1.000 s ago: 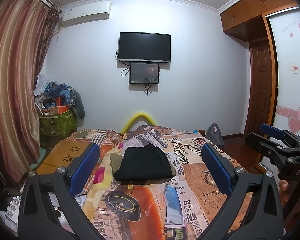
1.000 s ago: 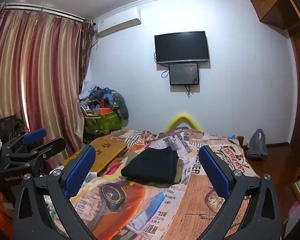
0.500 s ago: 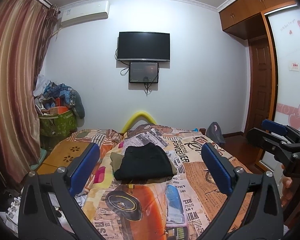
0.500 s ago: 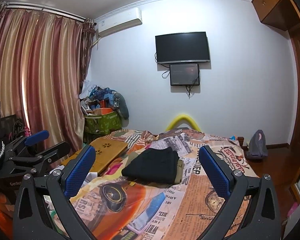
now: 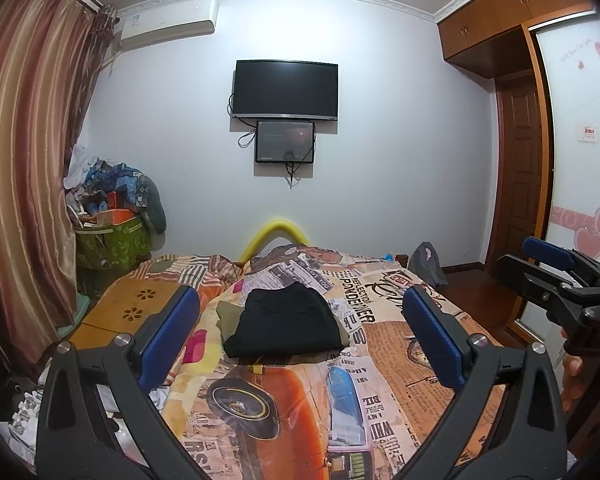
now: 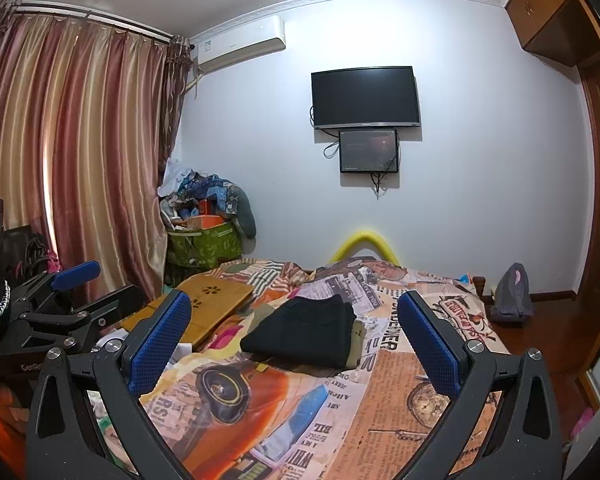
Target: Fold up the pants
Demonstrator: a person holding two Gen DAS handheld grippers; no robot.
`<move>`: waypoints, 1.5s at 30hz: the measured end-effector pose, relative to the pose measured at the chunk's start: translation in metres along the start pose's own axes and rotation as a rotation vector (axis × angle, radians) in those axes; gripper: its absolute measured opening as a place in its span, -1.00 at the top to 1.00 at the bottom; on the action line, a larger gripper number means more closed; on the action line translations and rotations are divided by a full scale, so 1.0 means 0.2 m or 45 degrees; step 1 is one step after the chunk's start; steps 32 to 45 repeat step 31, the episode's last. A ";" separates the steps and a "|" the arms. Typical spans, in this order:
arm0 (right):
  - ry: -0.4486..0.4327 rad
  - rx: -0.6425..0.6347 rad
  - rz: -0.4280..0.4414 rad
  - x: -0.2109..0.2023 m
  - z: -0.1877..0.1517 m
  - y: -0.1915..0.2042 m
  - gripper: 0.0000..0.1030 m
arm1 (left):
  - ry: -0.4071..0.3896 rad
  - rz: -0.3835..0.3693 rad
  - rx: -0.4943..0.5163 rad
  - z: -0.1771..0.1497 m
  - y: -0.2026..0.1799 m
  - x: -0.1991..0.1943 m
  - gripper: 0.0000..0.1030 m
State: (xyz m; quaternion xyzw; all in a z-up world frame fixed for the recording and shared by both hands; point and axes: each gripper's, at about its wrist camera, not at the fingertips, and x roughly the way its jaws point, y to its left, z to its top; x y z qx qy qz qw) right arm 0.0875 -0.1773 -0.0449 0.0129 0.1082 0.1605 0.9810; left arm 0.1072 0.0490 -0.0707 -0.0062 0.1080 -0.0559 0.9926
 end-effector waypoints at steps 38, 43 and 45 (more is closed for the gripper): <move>0.013 0.009 -0.010 0.01 -0.01 -0.01 -0.99 | 0.016 -0.054 -0.040 0.01 0.02 0.00 -1.00; 0.013 0.009 -0.010 0.01 -0.01 -0.01 -0.99 | 0.016 -0.054 -0.040 0.01 0.02 0.00 -1.00; 0.013 0.009 -0.010 0.01 -0.01 -0.01 -0.99 | 0.016 -0.054 -0.040 0.01 0.02 0.00 -1.00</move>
